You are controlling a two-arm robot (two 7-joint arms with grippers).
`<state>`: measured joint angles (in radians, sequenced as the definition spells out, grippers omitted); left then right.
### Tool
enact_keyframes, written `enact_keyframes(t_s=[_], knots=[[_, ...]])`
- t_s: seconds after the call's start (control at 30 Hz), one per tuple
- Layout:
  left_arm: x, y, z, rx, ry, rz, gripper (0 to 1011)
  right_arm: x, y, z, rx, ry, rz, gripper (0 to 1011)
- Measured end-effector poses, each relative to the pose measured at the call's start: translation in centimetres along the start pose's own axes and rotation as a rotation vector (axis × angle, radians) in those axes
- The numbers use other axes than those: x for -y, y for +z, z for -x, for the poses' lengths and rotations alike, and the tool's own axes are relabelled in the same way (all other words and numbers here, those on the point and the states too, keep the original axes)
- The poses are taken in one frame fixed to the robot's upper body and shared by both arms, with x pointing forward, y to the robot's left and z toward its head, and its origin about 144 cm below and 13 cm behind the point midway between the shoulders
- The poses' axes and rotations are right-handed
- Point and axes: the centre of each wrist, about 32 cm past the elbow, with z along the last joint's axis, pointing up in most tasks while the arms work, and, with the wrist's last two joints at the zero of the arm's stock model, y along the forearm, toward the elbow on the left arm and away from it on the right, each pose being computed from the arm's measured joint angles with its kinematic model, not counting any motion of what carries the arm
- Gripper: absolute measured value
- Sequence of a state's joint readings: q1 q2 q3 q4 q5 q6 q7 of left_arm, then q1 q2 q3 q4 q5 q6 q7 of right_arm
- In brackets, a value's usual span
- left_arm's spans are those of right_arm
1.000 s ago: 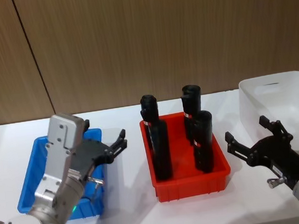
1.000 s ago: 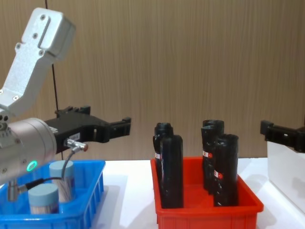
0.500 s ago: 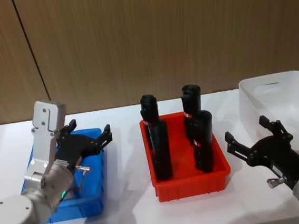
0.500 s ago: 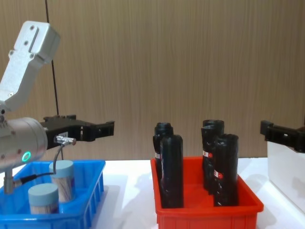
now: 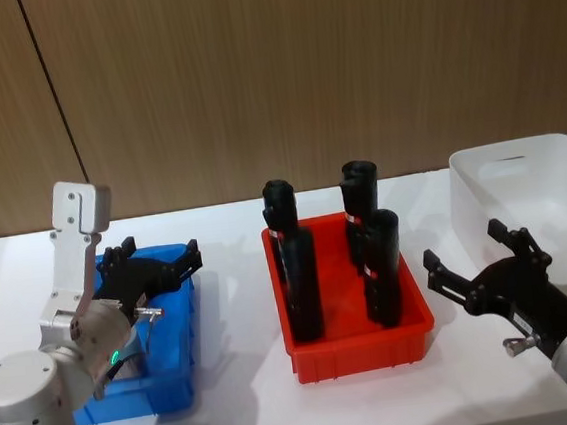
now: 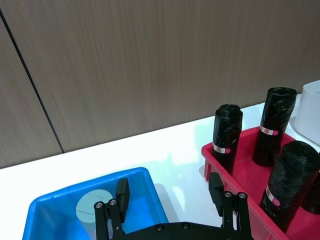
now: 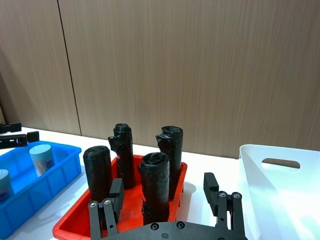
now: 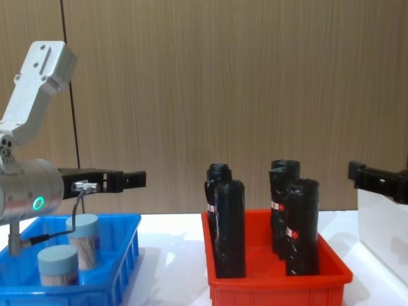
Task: Pick the cotton swabs from the blue box and place them into the white box.
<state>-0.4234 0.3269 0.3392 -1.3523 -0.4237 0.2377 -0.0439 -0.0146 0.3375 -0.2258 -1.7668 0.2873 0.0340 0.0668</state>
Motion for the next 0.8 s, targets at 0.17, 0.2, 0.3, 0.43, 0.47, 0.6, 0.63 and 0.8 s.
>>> enact_keyframes(t_s=[0.17,0.2,0.3,0.43,0.47,0.6,0.63,0.8], knots=[[0.1,0.4,0.1,-0.022,0.014,-0.035,1003,0.0,0.0,0.0,0.000,0.000,0.000,1001],[0.2,0.6,0.2,-0.029,0.021,-0.049,1003,0.0,0.0,0.0,0.000,0.000,0.000,1001],[0.2,0.8,0.3,-0.039,0.030,-0.062,1003,0.0,0.0,0.0,0.000,0.000,0.000,1001],[0.1,1.2,0.5,-0.057,0.056,-0.088,1003,0.0,0.0,0.0,0.000,0.000,0.000,1001],[0.1,1.3,0.6,-0.059,0.060,-0.092,1003,0.0,0.0,0.0,0.000,0.000,0.000,1001],[-0.1,1.5,0.8,-0.072,0.081,-0.115,1003,0.0,0.0,0.0,0.000,0.000,0.000,1001],[-0.1,1.5,0.9,-0.074,0.088,-0.120,1003,0.0,0.0,0.0,0.000,0.000,0.000,1001],[-0.5,1.7,1.2,-0.089,0.116,-0.144,1003,0.0,0.0,0.0,0.000,0.000,0.000,1001]])
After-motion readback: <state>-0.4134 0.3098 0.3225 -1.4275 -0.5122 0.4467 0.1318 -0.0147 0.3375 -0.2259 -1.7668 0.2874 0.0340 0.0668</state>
